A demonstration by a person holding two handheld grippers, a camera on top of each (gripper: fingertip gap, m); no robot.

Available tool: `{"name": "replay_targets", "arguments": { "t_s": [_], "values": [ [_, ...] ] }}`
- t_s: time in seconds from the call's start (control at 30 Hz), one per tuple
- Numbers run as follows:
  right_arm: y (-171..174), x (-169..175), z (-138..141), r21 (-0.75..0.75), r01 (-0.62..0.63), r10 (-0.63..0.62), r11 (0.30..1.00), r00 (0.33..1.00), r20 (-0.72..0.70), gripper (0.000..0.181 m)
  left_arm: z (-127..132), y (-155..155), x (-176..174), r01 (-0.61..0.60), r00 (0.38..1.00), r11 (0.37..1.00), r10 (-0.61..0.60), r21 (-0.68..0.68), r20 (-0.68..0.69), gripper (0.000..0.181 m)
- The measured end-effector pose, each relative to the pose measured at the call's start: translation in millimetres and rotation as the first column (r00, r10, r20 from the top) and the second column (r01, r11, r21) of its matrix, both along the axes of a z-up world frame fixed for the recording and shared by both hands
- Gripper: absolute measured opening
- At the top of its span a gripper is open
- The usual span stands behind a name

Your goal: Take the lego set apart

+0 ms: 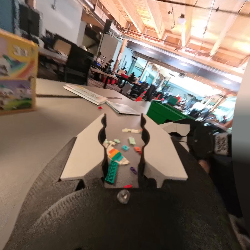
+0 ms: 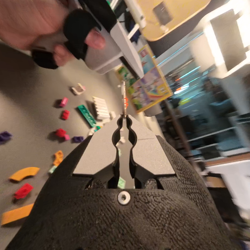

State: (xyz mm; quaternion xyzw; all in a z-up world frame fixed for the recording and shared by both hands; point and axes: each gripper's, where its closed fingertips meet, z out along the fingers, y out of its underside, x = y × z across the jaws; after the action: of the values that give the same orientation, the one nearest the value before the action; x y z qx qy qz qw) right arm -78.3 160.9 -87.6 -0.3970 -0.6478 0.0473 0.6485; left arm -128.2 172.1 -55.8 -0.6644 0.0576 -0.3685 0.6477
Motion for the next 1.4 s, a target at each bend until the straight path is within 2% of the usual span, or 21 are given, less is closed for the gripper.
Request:
{"name": "replay_targets", "arguments": {
  "t_s": [0.03,0.1,0.2,0.27,0.3,0.37,0.43,0.53,0.6,0.67,1.1,1.4],
  "values": [
    [1.0,3.0,5.9,0.089,0.015,-0.014,0.996,1.000,-0.011,0.003,0.1,-0.2,3.3,0.053,0.996,0.998,-0.050,-0.039,0.074,0.061],
    [2.7,7.2,14.6,0.260,0.054,-0.051,0.964,0.999,-0.018,0.003,4.7,-7.3,17.0,0.231,0.950,0.971,-0.210,-0.066,0.230,0.065],
    [1.9,9.8,22.4,0.453,0.088,-0.088,0.887,0.996,-0.020,0.003,3.3,-16.4,35.6,0.437,0.847,0.895,-0.377,-0.090,0.375,0.050],
    [0.5,9.9,22.5,0.514,0.084,-0.094,0.854,0.996,-0.007,0.003,-2.5,-21.7,48.0,0.524,0.800,0.845,-0.444,-0.109,0.404,0.032],
    [0.4,10.3,21.9,0.535,0.081,-0.096,0.841,0.995,0.000,0.003,-4.7,-24.6,53.4,0.559,0.778,0.821,-0.471,-0.115,0.416,0.017],
    [2.8,12.1,19.8,0.556,0.081,-0.107,0.827,0.994,0.014,0.003,-8.2,-22.5,55.5,0.557,0.772,0.820,-0.453,-0.130,0.445,0.010],
    [2.9,12.5,11.2,0.485,0.041,-0.072,0.874,0.996,0.045,0.007,-18.0,-17.0,53.3,0.514,0.813,0.839,-0.412,-0.176,0.411,0.003],
    [-3.7,12.7,-4.5,0.119,-0.048,0.043,0.992,0.998,0.044,0.019,-28.0,-11.8,49.4,0.449,0.875,0.863,-0.374,-0.229,0.306,0.003],
    [-9.6,11.8,-3.9,-0.142,-0.098,0.094,0.985,0.995,-0.036,0.017,-34.9,-10.8,49.5,0.407,0.909,0.875,-0.359,-0.262,0.212,0.003],
    [-8.4,11.5,-4.4,-0.278,-0.099,0.084,0.955,0.994,-0.066,0.015,-39.5,-10.7,51.6,0.379,0.925,0.882,-0.352,-0.280,0.141,0.004],
    [-0.4,6.8,-18.5,-0.374,0.011,-0.027,0.927,0.999,-0.036,0.004,-53.5,-12.5,62.9,0.307,0.939,0.900,-0.339,-0.310,-0.054,0.004],
    [5.2,7.0,-24.2,-0.430,0.058,-0.079,0.901,0.996,-0.030,0.009,-61.0,-10.1,61.9,0.250,0.953,0.898,-0.295,-0.363,-0.075,0.004]
  ]
}}
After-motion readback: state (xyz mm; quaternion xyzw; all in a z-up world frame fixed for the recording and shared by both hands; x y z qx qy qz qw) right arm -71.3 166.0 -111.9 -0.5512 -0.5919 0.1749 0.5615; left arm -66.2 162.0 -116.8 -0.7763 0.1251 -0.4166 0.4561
